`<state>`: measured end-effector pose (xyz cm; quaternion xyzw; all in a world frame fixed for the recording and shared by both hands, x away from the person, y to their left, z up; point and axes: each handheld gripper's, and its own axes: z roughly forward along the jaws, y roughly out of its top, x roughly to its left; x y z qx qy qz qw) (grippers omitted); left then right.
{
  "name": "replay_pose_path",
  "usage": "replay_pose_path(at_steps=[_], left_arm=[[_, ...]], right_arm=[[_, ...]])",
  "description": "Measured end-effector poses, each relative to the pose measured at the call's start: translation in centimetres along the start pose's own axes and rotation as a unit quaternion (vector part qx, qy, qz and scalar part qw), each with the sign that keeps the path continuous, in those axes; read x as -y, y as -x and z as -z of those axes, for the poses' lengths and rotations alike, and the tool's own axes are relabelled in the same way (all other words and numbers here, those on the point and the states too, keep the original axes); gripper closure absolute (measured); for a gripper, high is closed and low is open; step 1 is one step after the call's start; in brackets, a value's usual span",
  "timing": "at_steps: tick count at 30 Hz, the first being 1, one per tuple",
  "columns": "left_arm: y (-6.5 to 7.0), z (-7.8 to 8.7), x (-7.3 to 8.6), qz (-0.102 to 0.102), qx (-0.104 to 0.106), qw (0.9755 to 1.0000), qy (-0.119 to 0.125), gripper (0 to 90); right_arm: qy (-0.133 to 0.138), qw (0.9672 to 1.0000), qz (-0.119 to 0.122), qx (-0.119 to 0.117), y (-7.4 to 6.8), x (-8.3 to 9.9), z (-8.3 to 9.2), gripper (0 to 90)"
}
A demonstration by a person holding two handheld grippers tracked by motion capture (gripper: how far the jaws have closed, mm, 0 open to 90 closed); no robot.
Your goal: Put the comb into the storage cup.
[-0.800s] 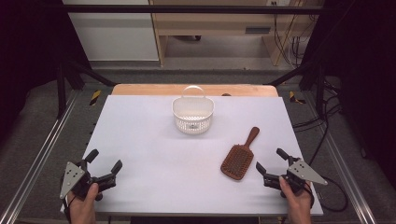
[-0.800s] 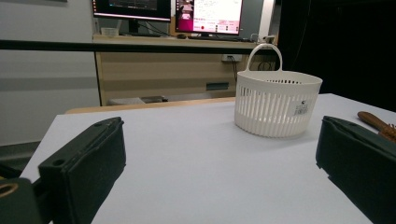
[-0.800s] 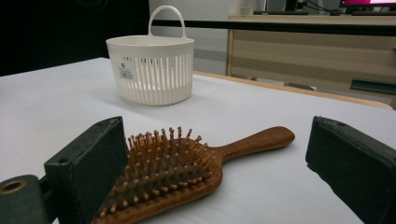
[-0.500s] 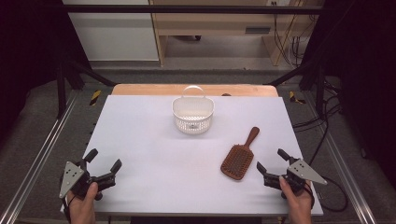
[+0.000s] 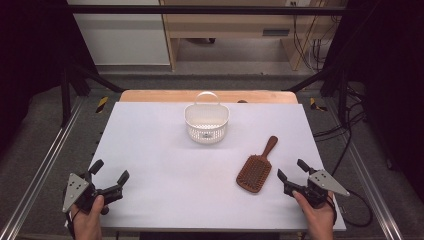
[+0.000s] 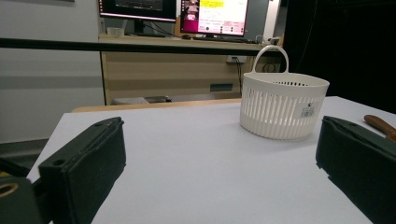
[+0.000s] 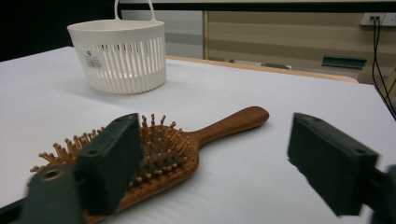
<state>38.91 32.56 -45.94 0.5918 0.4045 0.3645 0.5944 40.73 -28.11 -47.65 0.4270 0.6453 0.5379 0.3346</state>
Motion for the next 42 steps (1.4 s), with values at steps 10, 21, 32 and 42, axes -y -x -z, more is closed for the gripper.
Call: replay_pose_path(at_steps=[10, 21, 32, 42], left_arm=[[0.1, 0.1, 0.1, -0.001, -0.001, 1.0000, -0.003, 1.8], [-0.3, 0.3, 0.2, 0.011, -0.009, 0.9999, 0.003, 2.0], [-0.3, 0.3, 0.3, 0.011, -0.012, 0.9999, 0.001, 2.1], [-0.4, 0.3, 0.3, 0.013, -0.008, 0.9999, 0.001, 2.1]], right_arm=[[-0.017, 0.9996, 0.008, -0.023, -0.3, -0.2, 0.3, 74.9], [-0.045, 0.9981, 0.020, -0.037, -1.5, -1.3, -0.7, 86.6], [-0.079, 0.9950, 0.032, -0.053, -1.3, -6.2, -3.9, 90.0], [-0.172, 0.9814, 0.059, -0.060, -0.9, -7.1, -9.7, 90.0]])
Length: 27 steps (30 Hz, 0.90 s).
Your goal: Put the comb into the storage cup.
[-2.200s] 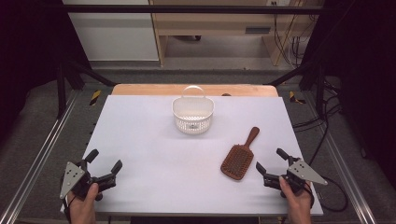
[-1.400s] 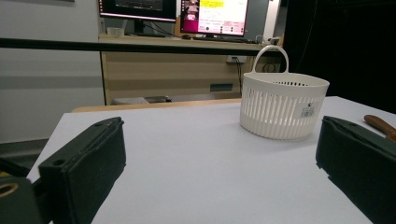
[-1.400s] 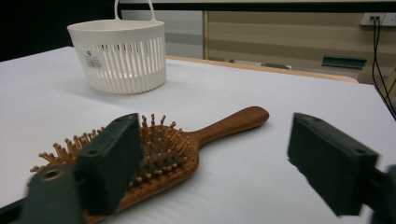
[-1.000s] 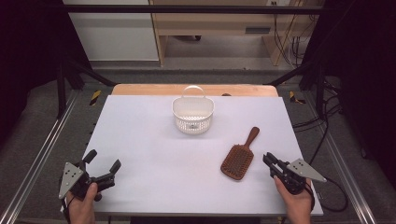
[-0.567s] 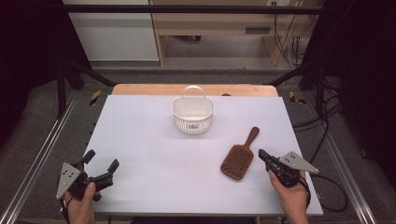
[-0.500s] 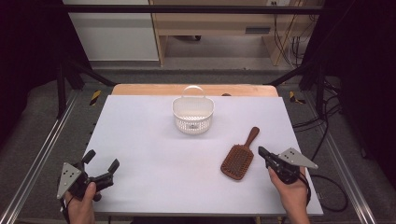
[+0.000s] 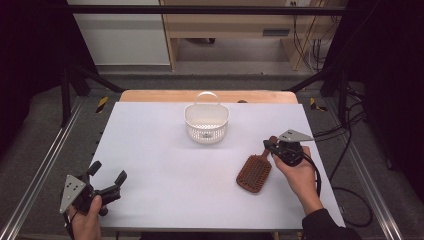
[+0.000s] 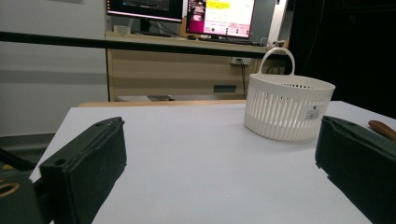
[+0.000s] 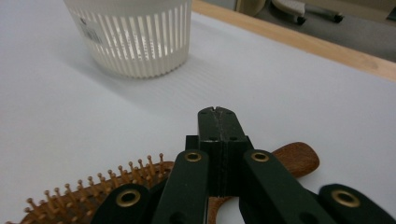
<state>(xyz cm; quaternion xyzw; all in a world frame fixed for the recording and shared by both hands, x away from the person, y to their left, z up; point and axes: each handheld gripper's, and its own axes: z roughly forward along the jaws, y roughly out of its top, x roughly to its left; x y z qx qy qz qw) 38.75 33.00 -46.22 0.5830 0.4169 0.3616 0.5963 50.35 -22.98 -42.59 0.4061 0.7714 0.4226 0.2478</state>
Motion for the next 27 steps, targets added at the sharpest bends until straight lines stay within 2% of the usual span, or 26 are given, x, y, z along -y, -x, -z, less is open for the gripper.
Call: replay_pose_path(at_steps=[6, 16, 18, 21, 24, 27], left_arm=[[0.3, -0.2, 0.0, -0.003, 0.004, 1.0000, -0.003, 2.1], [0.2, -0.2, 0.1, -0.001, 0.003, 1.0000, -0.005, 2.1], [0.2, -0.2, 0.1, 0.000, 0.003, 1.0000, -0.006, 2.1], [0.2, -0.2, 0.1, 0.000, 0.003, 1.0000, -0.006, 2.1], [0.2, -0.3, 0.2, -0.002, 0.005, 1.0000, -0.008, 2.1], [0.2, -0.3, 0.2, 0.000, 0.004, 0.9999, -0.010, 2.2]], right_arm=[[-0.046, 0.9989, 0.011, -0.003, 0.6, 0.5, -2.8, 90.0], [-0.112, 0.9923, 0.050, 0.013, 1.3, 0.9, -5.6, 90.0], [-0.114, 0.9920, 0.052, 0.004, 1.4, 1.0, -6.0, 90.0], [-0.127, 0.9901, 0.060, 0.005, 1.4, 1.2, -6.1, 90.0], [-0.137, 0.9885, 0.065, 0.008, 1.4, 1.4, -6.0, 90.0], [-0.152, 0.9866, 0.057, 0.016, 1.6, 1.4, -5.5, 90.0]])
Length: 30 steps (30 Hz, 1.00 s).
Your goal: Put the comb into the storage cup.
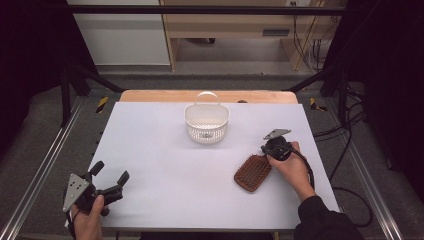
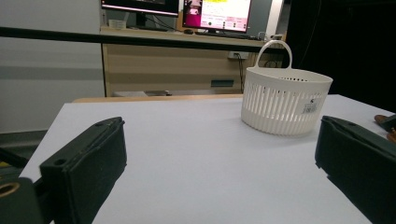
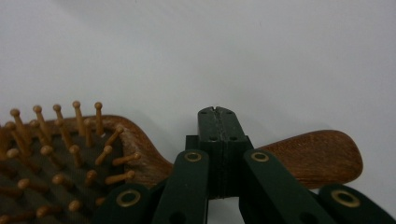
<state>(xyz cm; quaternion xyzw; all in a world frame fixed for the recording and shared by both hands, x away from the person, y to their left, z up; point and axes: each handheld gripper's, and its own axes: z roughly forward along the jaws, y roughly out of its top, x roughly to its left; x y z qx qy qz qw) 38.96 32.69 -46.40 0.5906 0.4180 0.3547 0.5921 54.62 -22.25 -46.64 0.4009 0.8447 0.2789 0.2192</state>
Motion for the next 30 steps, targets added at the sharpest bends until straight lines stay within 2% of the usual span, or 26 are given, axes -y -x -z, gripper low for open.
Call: replay_pose_path(at_steps=[5, 10, 17, 23, 30], left_arm=[[0.0, 0.0, 0.0, -0.001, 0.000, 1.0000, 0.000, 2.3], [0.1, -0.1, 0.1, -0.007, 0.003, 1.0000, -0.005, 2.5], [0.2, -0.1, 0.0, -0.010, 0.001, 0.9999, -0.006, 2.5], [0.2, -0.1, 0.0, -0.011, 0.002, 0.9999, -0.007, 2.5], [0.1, -0.1, 0.0, -0.010, 0.000, 0.9999, -0.007, 2.4]], right_arm=[[-0.022, 0.9998, 0.001, 0.001, 0.1, 0.7, 0.9, 90.0], [-0.016, 0.9998, -0.006, -0.004, -0.3, 1.8, 2.1, 90.0], [-0.026, 0.9995, -0.017, -0.010, -1.3, 3.2, 3.2, 90.0], [-0.011, 0.9989, -0.039, -0.024, -1.8, 4.3, 4.2, 90.0], [-0.006, 0.9985, -0.044, -0.032, -2.7, 5.0, 5.1, 90.0]])
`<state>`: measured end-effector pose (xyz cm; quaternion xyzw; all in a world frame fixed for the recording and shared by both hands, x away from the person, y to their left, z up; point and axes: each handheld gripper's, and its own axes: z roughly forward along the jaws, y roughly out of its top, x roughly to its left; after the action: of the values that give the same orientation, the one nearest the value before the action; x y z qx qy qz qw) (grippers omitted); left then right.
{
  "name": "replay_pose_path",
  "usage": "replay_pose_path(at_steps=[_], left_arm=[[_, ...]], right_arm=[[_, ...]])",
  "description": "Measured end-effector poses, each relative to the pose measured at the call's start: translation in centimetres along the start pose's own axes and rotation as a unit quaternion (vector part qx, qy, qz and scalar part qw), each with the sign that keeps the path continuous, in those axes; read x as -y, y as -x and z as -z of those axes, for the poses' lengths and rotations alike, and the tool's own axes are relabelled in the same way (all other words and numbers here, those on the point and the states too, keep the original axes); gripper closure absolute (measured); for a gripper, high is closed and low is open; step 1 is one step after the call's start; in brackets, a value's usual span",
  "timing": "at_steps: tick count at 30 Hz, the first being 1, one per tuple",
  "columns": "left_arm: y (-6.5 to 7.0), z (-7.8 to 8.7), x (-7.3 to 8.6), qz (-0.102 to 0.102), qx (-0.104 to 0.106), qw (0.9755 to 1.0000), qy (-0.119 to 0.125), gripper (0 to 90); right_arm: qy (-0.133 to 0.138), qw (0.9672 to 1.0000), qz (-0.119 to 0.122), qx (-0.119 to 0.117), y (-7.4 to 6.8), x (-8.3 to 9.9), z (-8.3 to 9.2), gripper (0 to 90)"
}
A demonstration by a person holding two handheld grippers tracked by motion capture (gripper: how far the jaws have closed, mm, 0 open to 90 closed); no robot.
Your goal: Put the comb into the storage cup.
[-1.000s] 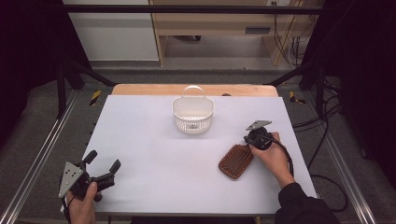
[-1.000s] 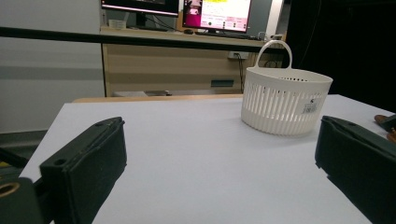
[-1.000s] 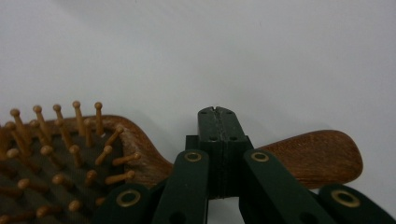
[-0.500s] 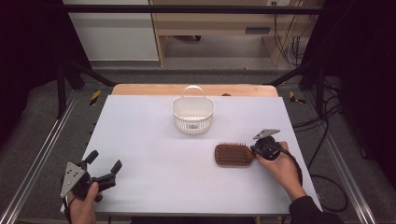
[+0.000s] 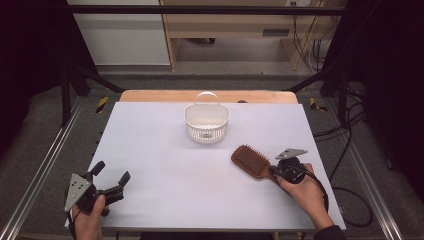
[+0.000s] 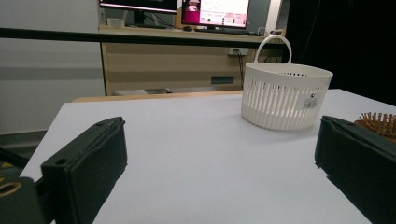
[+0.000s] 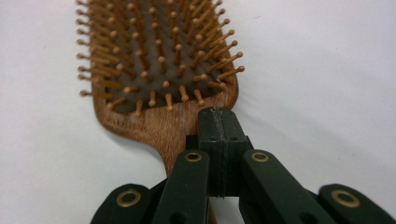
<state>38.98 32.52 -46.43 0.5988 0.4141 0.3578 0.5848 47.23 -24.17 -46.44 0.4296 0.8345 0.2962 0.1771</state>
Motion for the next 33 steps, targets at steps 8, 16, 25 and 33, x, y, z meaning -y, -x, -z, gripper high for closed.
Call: replay_pose_path(at_steps=[8, 16, 25, 33], left_arm=[[0.1, 0.0, 0.0, -0.004, 0.000, 1.0000, -0.002, 2.5], [0.1, -0.1, 0.0, -0.004, 0.001, 1.0000, -0.002, 2.5], [0.1, -0.1, 0.0, -0.005, 0.002, 1.0000, -0.004, 2.5], [0.1, -0.1, 0.0, -0.006, 0.002, 1.0000, -0.004, 2.5]], right_arm=[[0.004, 1.0000, 0.000, -0.003, -0.5, 0.5, 0.3, 90.0], [0.010, 0.9999, -0.004, -0.012, -1.0, 0.9, 0.5, 90.0], [0.015, 0.9997, -0.005, -0.019, -1.1, 1.0, 0.6, 90.0], [0.029, 0.9994, -0.011, -0.016, -1.2, 1.2, 1.3, 90.0]])
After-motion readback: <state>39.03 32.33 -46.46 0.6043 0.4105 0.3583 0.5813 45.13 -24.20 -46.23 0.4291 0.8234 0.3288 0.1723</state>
